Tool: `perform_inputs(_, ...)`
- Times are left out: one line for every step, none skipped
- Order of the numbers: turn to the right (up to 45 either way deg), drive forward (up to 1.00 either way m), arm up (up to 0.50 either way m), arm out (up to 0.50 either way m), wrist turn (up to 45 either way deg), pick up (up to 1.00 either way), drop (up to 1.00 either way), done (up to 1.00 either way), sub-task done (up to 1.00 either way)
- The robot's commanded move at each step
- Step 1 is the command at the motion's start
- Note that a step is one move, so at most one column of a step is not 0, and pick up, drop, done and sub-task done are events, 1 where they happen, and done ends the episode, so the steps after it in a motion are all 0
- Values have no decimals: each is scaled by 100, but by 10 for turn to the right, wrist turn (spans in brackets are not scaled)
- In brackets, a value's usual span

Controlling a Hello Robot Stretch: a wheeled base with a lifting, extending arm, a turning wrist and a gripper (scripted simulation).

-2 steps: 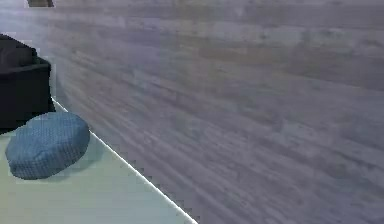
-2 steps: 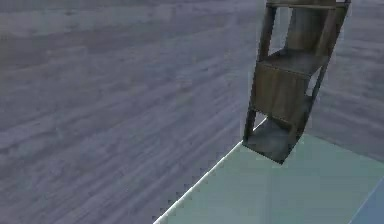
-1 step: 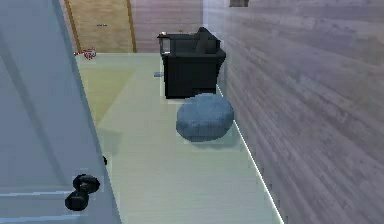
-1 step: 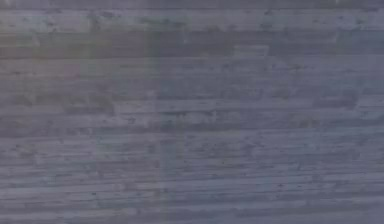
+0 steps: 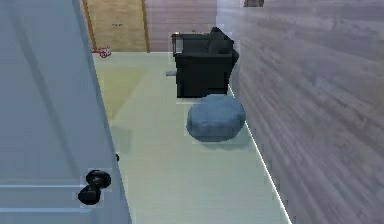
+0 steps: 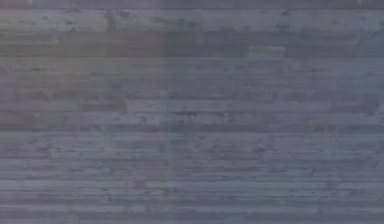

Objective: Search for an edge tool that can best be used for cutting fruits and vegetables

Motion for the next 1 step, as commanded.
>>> perform_inputs(0, 75, 0, 0, 0, 0, 0, 0, 0)
